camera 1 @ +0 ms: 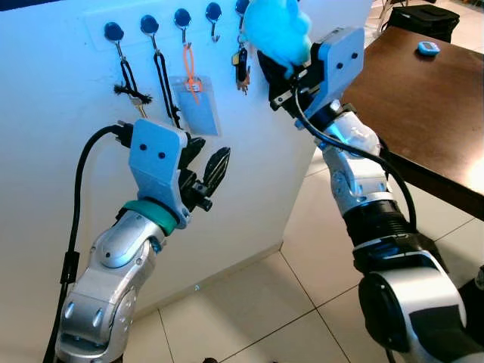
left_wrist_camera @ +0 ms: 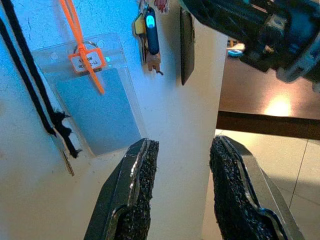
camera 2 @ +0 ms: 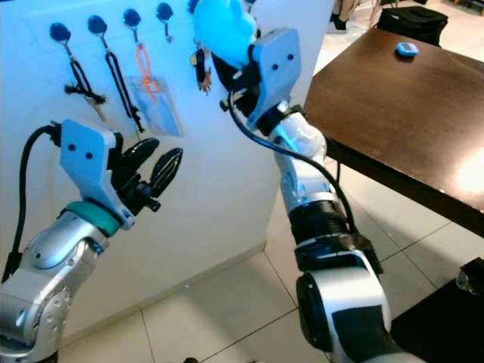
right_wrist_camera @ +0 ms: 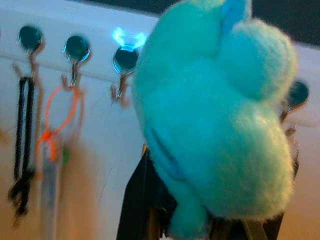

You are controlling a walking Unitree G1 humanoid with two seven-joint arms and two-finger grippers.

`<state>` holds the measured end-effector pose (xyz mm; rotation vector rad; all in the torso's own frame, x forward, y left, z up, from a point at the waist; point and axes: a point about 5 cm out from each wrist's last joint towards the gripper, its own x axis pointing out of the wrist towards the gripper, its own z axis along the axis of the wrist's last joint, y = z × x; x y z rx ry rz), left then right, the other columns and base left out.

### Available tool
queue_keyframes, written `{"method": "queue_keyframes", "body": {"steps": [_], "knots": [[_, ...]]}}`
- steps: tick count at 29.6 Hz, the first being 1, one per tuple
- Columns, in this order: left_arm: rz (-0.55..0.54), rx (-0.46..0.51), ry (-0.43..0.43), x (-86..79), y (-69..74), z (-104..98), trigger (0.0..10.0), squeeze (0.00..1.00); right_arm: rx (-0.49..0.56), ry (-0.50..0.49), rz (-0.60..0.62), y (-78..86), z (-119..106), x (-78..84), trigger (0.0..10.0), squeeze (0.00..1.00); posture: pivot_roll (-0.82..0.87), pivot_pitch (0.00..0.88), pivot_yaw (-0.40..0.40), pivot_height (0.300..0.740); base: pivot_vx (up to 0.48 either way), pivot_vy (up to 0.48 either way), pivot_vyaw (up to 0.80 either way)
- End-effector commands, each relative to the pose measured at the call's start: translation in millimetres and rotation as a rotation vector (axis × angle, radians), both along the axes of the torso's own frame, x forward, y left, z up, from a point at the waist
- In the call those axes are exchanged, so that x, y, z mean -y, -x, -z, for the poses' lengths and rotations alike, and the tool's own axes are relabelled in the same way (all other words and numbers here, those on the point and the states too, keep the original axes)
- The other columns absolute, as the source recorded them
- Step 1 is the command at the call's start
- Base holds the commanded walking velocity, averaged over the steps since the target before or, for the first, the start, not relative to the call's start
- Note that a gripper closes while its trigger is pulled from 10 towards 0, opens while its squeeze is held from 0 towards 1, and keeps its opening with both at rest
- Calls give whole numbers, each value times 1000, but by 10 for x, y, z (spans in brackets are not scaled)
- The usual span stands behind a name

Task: Hang keys on a hook

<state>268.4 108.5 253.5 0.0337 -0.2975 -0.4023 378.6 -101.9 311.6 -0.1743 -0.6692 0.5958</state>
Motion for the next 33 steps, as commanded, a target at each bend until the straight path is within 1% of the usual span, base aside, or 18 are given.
{"method": "queue_keyframes", "body": {"steps": [1,3,8,14,18,21,22,24,25,26,28,30,31,33], "knots": [[0,-19,-10,-8,6,47,10000,0,-48,6,-9,25,163,-12,10000,0,-24,106,97,740,0,0,0],[0,-19,-10,-8,6,47,10000,0,-48,6,-9,25,163,-12,10000,0,-24,106,97,740,0,0,0],[2,-24,-13,-11,0,56,10000,0,-138,-25,58,82,509,100,10000,0,-31,108,105,740,0,0,0],[6,-26,-15,-8,0,62,10000,0,-164,-55,112,77,598,167,10000,0,-33,110,110,740,0,0,0],[10,-34,-20,-8,-1,79,10000,0,-228,-70,211,48,789,256,10000,0,-31,112,116,740,0,0,0],[11,-35,-21,-9,-1,82,10000,0,-246,-79,224,48,830,267,10000,4,-30,111,119,740,0,0,0],[13,-37,-22,-11,-2,84,10000,0,-269,-92,223,43,871,272,10000,1000,-29,112,123,740,0,0,0],[13,-37,-22,-11,-2,84,10000,0,-269,-92,223,43,871,272,10000,1000,-29,112,123,740,0,0,0],[14,-40,-25,-15,-4,93,10000,0,-294,-100,215,45,919,265,10000,1000,-29,111,127,740,0,0,0],[14,-40,-25,-15,-4,93,10000,0,-294,-100,215,45,919,265,10000,1000,-29,111,127,740,0,0,0],[16,-47,-31,-16,-6,109,10000,0,-334,-95,198,56,1030,251,10000,1000,-24,112,127,740,0,0,0],[16,-47,-31,-16,-6,109,10000,0,-334,-95,198,56,1030,251,10000,1000,-24,112,127,740,0,0,0],[15,-51,-34,-16,-5,123,10000,0,-356,-82,192,68,1103,249,10000,1000,-23,111,128,740,0,0,0],[15,-51,-34,-16,-5,123,10000,0,-356,-82,192,68,1103,249,10000,1000,-23,111,128,740,0,0,0]]}}
